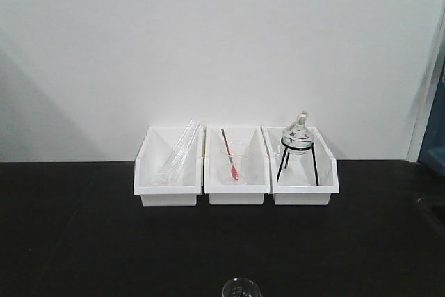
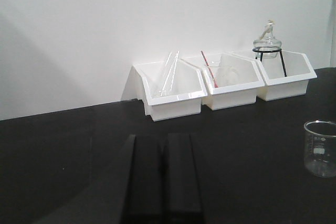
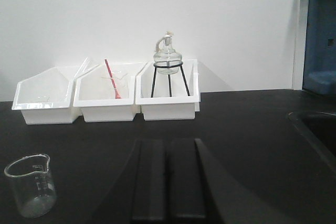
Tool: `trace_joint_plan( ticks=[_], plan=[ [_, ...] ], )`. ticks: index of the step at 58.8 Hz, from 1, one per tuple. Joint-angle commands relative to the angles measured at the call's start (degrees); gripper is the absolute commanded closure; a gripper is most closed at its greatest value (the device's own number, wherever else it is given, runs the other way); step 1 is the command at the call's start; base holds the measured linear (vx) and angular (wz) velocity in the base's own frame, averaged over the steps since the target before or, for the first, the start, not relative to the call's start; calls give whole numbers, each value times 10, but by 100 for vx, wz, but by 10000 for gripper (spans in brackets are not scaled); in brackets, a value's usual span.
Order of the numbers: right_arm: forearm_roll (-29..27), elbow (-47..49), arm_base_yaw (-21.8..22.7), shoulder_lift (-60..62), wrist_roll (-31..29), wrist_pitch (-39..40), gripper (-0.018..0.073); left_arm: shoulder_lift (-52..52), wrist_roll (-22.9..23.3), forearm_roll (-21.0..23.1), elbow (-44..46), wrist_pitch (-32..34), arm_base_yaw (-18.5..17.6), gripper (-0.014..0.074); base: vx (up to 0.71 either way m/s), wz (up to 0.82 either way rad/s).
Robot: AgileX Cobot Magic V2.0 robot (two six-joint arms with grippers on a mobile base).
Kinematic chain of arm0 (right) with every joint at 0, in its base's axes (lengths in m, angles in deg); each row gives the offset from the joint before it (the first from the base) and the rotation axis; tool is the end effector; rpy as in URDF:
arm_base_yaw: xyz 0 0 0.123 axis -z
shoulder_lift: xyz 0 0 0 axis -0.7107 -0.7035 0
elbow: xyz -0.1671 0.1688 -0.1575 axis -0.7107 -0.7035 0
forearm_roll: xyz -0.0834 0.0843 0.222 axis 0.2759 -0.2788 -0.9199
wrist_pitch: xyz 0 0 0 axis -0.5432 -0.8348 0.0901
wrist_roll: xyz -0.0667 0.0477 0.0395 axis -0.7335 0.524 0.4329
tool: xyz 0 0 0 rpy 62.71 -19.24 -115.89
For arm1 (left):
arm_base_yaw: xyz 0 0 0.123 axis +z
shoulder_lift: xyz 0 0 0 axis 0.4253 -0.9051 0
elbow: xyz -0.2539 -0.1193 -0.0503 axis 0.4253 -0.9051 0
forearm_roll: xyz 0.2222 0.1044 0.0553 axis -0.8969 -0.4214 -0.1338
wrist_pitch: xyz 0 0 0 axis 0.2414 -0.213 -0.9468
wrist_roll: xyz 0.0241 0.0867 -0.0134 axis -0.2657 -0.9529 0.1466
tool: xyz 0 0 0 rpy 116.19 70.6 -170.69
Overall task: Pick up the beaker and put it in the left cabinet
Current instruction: 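Move the right gripper toward the clear glass beaker on the bench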
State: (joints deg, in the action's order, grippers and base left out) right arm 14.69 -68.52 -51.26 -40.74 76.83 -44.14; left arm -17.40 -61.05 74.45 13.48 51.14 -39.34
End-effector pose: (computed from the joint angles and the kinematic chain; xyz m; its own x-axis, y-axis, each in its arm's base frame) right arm 0.0566 0.0059 0.1995 0.0221 0.0219 -0.9995 -0.1034 0.9944 0.0196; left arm 0.0551 -0.0140 0.2023 0.0709 0.0503 -0.9962 0.2408 0.9683 0.0661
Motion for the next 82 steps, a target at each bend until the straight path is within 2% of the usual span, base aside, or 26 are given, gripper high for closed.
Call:
trace_joint_plan(
  ticks=[1, 19, 29, 33, 40, 52, 62, 71, 82],
  plan=[
    [6, -3, 2, 8, 1, 45, 565, 11, 1, 5, -9, 48, -3, 596, 0, 0],
    [6, -3, 2, 8, 1, 48, 565, 11, 1, 5, -9, 48, -3, 596, 0, 0],
    [6, 1, 2, 8, 1, 115, 565, 11, 1, 5, -9, 48, -3, 596, 0, 0],
    [6, 17, 2, 8, -1, 144, 565, 11, 1, 5, -9, 48, -3, 596, 0, 0],
    [9, 93, 2, -11, -25, 146, 565, 11, 1, 5, -9, 48, -3, 596, 0, 0],
    [10, 261, 2, -180, -89, 147, 565, 11, 1, 5, -9, 48, -3, 596, 0, 0],
    [10, 357, 2, -344, -81, 159, 565, 11, 1, 5, -9, 48, -3, 596, 0, 0],
    [9, 386, 2, -441, -79, 182, 565, 11, 1, 5, -9, 48, -3, 596, 0, 0],
    [3, 385, 2, -499, -71, 197, 561, 11, 1, 5, -9, 48, -3, 596, 0, 0]
  ],
)
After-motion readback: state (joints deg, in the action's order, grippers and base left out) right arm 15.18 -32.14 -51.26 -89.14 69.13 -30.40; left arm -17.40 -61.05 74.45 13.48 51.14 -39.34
